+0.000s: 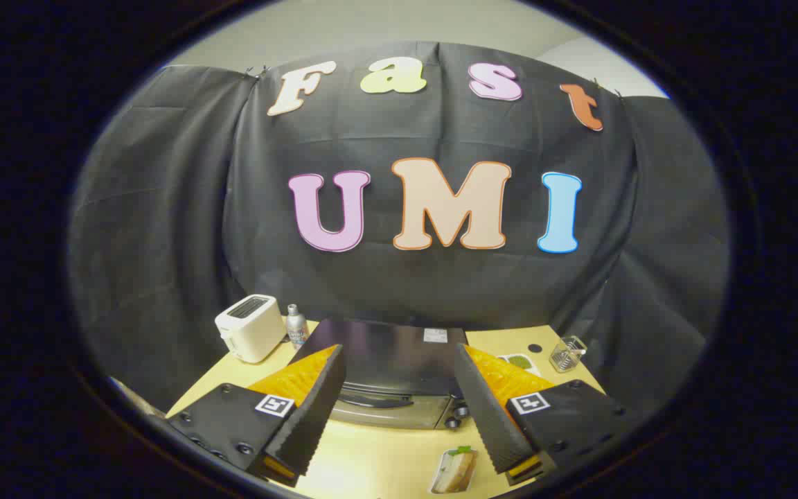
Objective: Open the toaster oven, put the food inside, and close the toaster oven door.
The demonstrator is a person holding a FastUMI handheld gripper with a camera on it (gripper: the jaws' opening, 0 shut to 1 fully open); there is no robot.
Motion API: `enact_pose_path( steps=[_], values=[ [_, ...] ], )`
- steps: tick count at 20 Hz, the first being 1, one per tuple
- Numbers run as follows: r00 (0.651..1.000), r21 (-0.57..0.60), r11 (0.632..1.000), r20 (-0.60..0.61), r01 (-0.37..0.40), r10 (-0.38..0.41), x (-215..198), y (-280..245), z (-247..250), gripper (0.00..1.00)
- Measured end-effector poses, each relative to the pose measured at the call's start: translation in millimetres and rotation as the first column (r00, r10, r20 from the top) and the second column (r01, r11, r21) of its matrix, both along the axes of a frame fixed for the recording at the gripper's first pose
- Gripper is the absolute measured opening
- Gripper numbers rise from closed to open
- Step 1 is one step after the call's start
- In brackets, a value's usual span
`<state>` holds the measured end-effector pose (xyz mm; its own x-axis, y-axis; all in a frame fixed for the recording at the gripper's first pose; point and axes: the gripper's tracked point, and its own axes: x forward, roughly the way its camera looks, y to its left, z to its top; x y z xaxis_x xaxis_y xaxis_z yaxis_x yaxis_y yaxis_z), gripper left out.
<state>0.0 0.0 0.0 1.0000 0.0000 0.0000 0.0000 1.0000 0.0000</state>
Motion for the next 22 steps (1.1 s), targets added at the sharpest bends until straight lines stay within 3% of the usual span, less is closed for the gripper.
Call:
enact_pose_path(
  steps=[11,22],
  values=[
    [0.999,-0.029,0.999,-0.036,-0.029,0.028,5.4,28.7,-15.6,0.97],
    [0.995,-0.023,1.000,-0.094,0.015,-0.017,31.5,49.9,-43.5,0.97]
  ],
)
